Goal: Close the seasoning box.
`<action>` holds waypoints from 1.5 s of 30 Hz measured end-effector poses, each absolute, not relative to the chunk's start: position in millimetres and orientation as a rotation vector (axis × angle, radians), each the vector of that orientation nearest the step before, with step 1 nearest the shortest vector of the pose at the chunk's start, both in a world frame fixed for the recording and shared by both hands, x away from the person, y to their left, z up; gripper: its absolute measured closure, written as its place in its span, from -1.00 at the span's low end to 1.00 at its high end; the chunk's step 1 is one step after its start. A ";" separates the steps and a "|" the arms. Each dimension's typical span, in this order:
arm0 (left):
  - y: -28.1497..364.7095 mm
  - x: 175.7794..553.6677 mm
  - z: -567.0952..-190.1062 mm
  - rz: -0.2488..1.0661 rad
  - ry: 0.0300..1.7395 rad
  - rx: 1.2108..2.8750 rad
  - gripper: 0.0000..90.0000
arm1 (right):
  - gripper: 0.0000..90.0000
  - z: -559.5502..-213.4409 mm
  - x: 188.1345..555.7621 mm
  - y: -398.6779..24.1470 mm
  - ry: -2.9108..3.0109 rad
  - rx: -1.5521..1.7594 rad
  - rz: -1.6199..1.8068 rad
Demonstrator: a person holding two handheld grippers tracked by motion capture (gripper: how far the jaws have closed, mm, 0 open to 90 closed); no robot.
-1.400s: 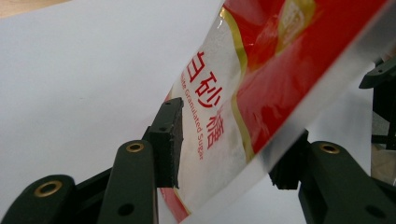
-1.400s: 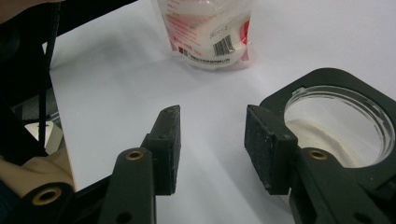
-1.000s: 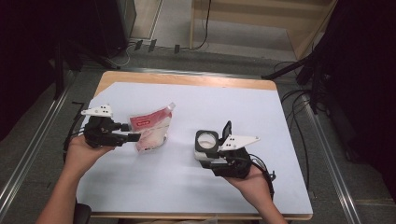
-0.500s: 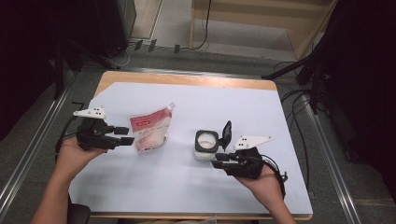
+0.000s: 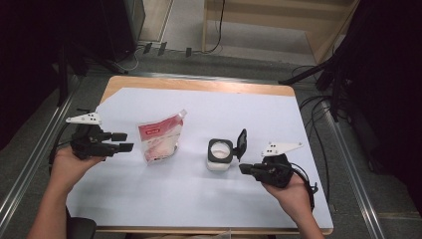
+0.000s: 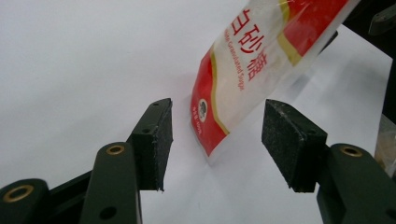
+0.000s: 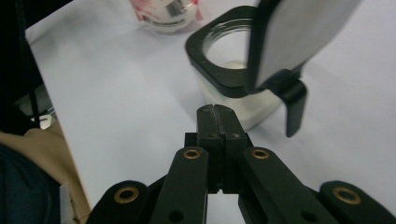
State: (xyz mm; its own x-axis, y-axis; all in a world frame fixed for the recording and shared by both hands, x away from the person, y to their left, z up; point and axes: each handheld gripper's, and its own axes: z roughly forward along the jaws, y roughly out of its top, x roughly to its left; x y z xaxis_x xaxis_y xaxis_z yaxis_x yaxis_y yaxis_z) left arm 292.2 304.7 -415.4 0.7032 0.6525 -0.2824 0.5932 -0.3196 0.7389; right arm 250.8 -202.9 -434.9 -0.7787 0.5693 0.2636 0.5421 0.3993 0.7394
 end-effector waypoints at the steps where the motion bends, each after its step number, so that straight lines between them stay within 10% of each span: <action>1: 305.1 292.8 -415.5 0.092 0.953 2.015 -0.03 | 1.00 -435.6 253.2 -206.3 2.589 1.053 1.355; 45: 293.6 302.5 -426.1 0.169 1.039 2.015 -0.08 | 0.99 -424.9 304.8 -206.1 2.368 1.244 1.449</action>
